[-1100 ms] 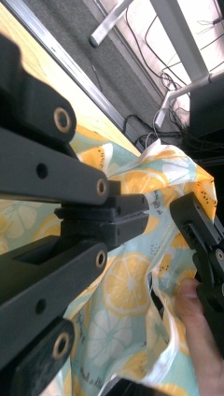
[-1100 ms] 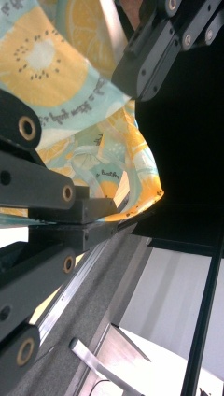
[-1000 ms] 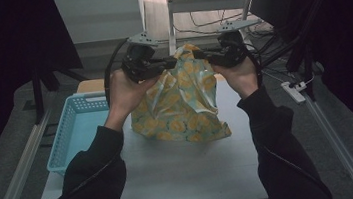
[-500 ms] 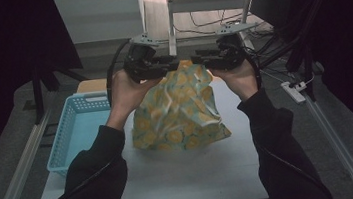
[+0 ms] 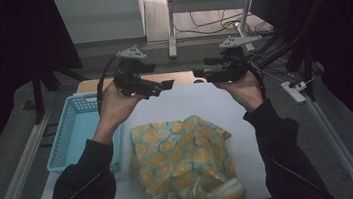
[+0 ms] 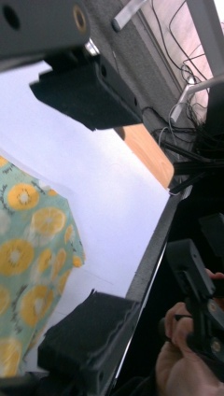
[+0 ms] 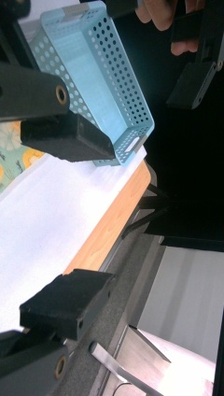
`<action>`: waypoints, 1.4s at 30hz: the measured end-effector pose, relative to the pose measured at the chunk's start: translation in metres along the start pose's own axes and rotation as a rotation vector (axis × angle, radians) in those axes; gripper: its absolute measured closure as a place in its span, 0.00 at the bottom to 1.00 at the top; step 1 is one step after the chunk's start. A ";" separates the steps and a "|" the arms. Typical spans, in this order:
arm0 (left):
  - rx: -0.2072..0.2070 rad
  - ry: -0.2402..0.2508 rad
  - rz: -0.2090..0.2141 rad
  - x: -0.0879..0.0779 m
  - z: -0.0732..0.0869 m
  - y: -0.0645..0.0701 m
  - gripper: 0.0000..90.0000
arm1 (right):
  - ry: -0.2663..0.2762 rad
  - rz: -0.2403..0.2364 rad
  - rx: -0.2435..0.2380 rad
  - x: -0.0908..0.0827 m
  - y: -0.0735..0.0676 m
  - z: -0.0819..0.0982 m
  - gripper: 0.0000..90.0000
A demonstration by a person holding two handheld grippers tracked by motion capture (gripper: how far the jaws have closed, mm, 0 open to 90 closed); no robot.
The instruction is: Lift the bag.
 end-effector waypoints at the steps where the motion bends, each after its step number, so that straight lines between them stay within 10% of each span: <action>1: 0.004 0.002 -0.010 -0.001 0.003 0.000 0.10 | 0.004 -0.001 0.003 0.000 0.000 0.002 0.35; 42: -0.122 -0.043 -0.065 -0.042 0.177 0.026 0.00 | -0.037 0.021 0.031 -0.038 -0.036 0.124 0.02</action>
Point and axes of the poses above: each handheld gripper's, and its own axes: x roughly forward along the jaws, z roughly out of its underside, y roughly to its right, the point moved 7 cm from there along x, roughly forward along the jaws, and after that the axes turned 11 degrees about -y, right-handed, at the moved point
